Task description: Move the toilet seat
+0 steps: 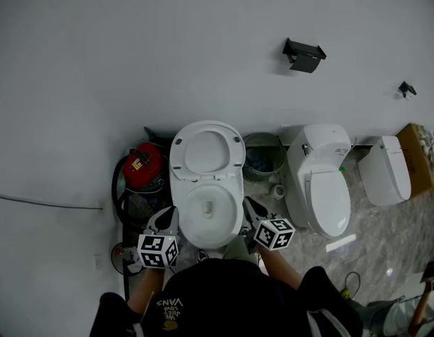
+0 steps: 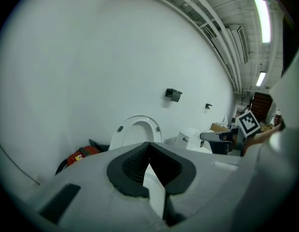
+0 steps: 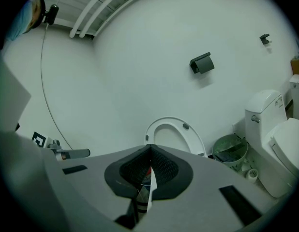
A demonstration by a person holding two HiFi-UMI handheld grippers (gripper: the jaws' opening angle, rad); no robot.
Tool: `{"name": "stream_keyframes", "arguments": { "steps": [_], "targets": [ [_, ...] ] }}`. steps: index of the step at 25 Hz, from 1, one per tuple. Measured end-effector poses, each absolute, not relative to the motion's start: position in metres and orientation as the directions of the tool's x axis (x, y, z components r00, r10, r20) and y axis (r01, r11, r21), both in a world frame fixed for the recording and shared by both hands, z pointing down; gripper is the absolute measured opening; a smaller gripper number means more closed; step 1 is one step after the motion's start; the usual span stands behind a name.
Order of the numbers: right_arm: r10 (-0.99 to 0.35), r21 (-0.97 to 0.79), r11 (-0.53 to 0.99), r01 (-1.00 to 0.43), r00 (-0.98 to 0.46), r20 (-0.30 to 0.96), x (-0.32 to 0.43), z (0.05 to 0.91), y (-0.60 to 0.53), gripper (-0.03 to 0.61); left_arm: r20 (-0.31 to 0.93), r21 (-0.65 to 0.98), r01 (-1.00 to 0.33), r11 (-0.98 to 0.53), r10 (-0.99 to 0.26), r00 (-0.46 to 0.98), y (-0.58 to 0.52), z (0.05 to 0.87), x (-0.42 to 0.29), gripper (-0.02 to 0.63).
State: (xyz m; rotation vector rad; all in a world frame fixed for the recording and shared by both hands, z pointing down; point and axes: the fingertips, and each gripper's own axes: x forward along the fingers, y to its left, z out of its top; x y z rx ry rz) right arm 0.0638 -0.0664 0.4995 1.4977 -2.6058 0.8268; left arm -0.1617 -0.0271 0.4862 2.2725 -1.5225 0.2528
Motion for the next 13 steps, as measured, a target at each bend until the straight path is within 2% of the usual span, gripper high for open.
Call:
{"name": "stream_keyframes", "arguments": {
  "steps": [13],
  "targets": [
    [-0.798,-0.424,0.393,-0.816,-0.532,0.285,0.070,0.501,-0.073,-0.002,0.367,0.192,-0.916,-0.351,-0.840,0.399,-0.038,0.487,-0.155,0.000]
  ]
}}
